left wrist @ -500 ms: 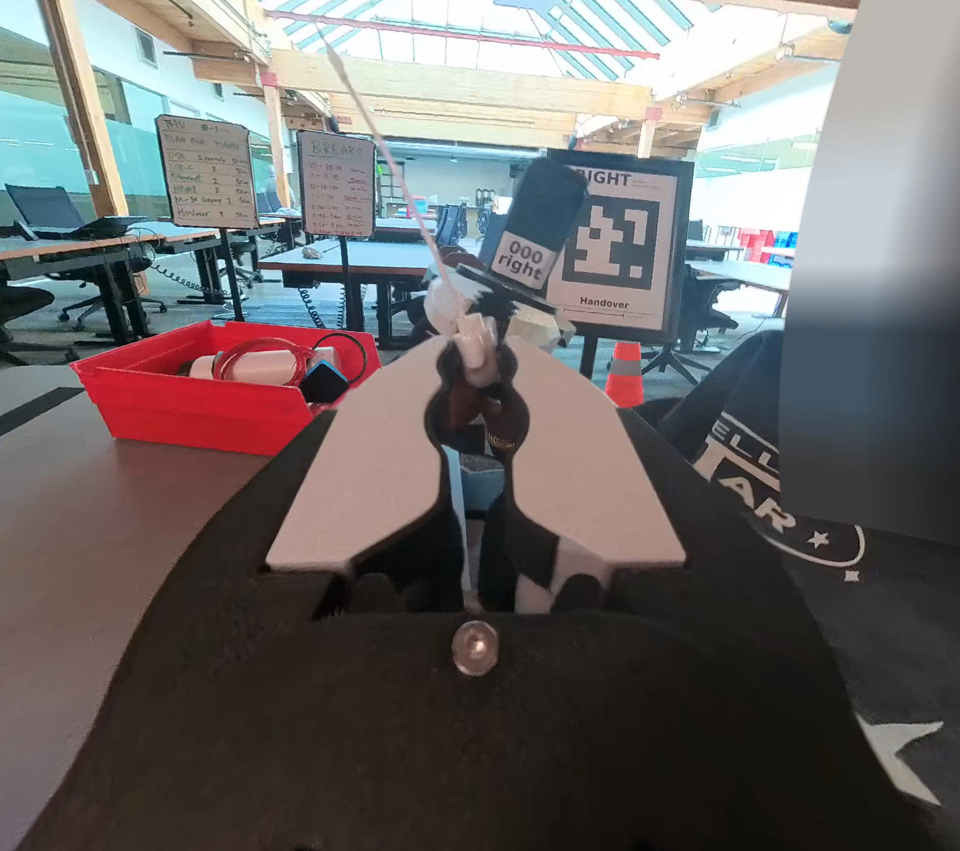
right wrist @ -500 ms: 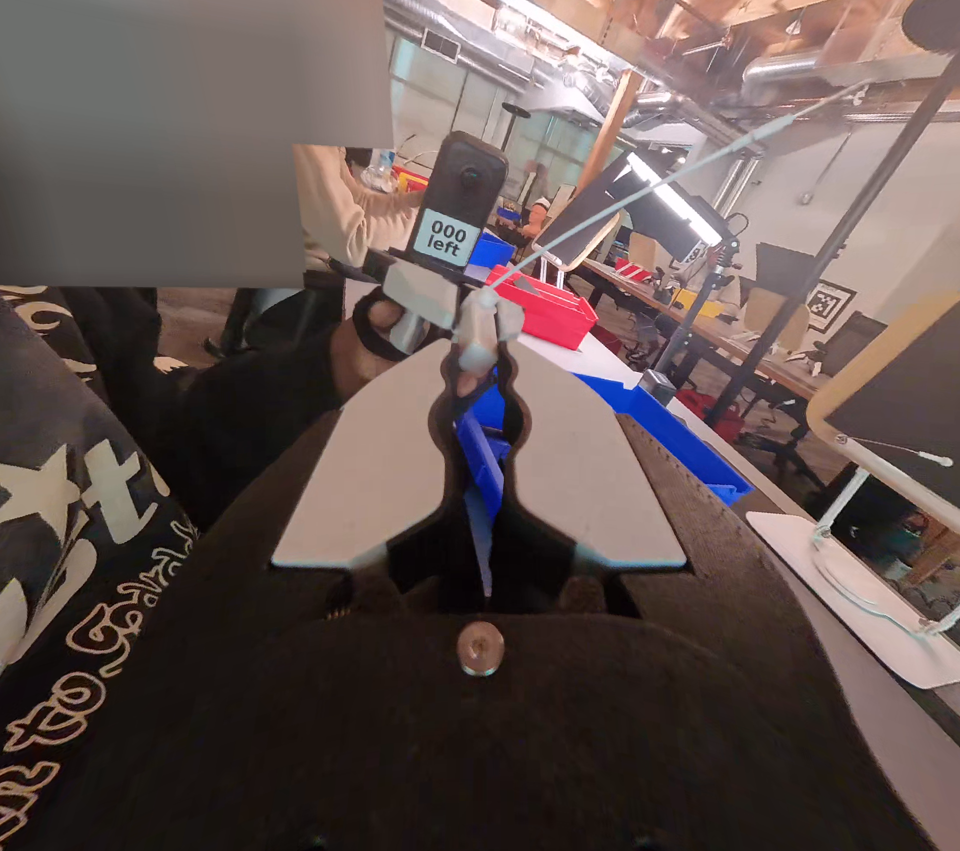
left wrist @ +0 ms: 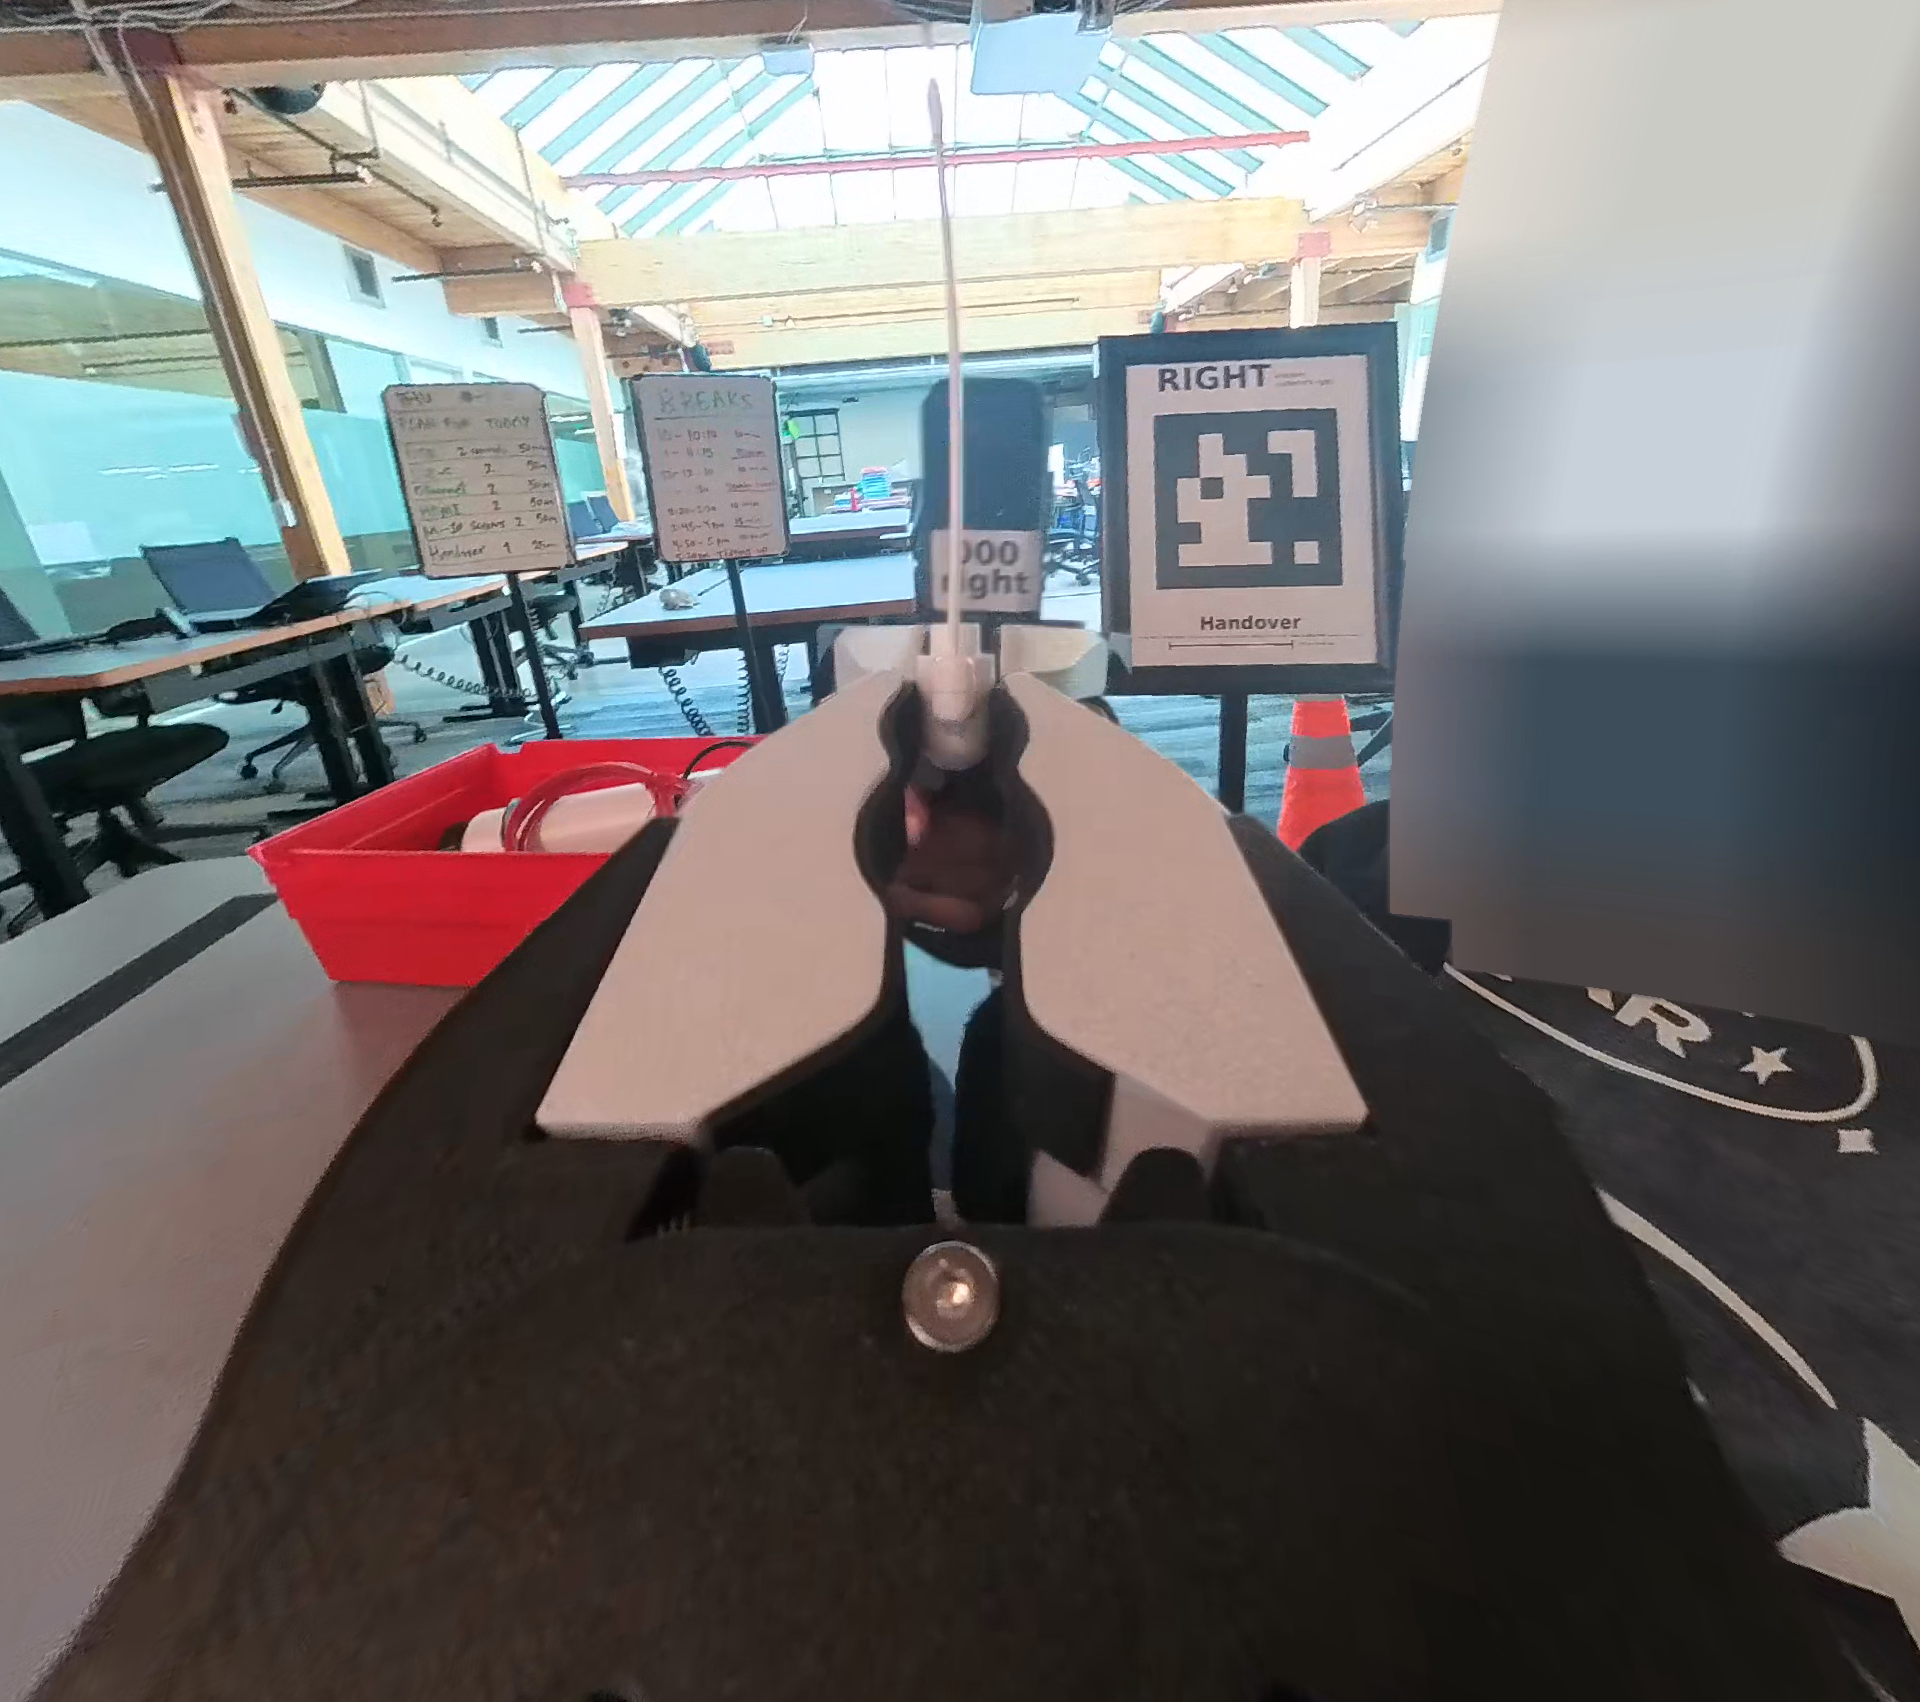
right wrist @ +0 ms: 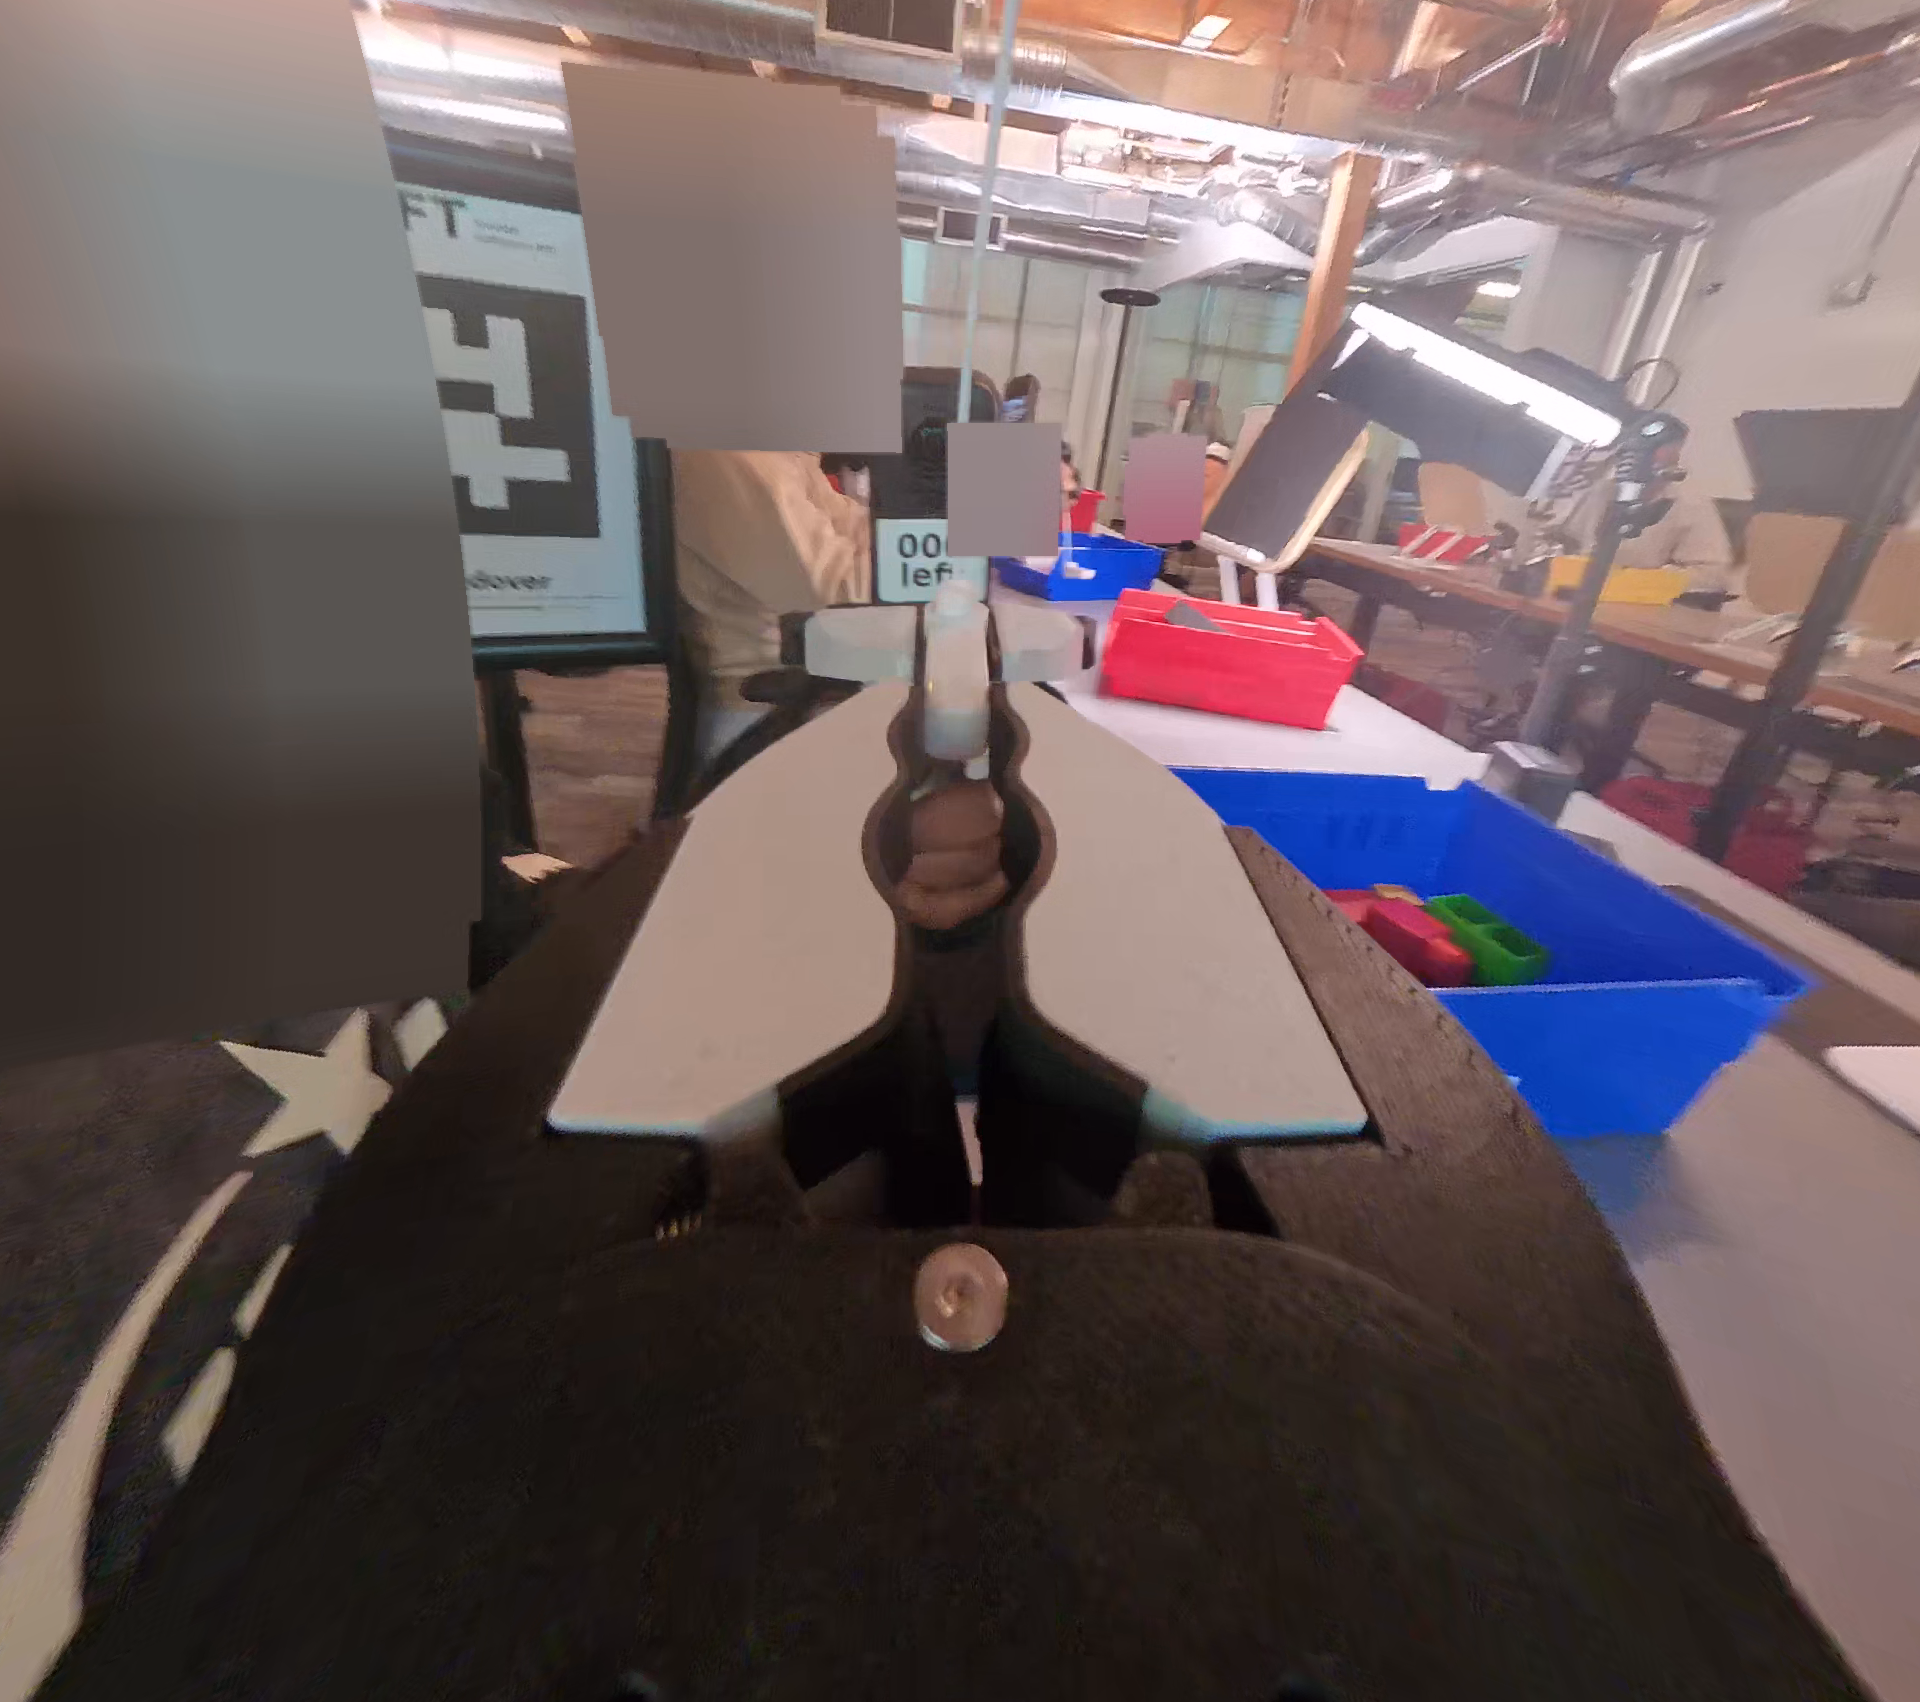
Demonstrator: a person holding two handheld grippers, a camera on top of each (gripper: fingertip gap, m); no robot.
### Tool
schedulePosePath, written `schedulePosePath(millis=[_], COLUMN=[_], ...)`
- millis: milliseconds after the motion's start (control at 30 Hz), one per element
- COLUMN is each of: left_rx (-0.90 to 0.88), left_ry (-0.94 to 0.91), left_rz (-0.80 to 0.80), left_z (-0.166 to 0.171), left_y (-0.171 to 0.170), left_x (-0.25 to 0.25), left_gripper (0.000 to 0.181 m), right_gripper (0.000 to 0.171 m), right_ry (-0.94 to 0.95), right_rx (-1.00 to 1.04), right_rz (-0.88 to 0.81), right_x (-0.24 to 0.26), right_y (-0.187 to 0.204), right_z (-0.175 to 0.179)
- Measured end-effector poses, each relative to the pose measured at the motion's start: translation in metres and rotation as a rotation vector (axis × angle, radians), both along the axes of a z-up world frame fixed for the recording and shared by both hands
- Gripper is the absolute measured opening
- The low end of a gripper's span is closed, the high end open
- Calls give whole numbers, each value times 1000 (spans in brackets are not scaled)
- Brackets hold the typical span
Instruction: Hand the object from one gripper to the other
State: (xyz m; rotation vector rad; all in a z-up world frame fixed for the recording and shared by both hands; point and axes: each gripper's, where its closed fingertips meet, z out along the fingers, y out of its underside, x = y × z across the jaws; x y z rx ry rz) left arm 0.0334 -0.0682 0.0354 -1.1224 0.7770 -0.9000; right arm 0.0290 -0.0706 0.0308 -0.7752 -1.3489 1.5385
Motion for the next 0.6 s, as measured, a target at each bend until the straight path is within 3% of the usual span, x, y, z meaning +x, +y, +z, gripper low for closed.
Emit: schedulePosePath(millis=[33, 133, 300, 600], left_rx=[-19, -145, -304, -272], left_ry=[3, 16, -80, -324], left_rz=[17, 19, -55, -161], left_z=[-1, -9, -10, 9], left_y=[2, 9, 15, 13], left_x=[-1, -3, 4, 10], left_gripper=[14, 32, 39, 22], right_gripper=[12, 12, 12, 12], right_ry=[17, 149, 280, 432], right_rx=[52, 378, 943, 1091], right_rz=[-39, -267, -595, -706], right_x=[-1, -1, 0, 4], right_y=[2, 13, 19, 10], right_z=[0, 1, -1, 8])
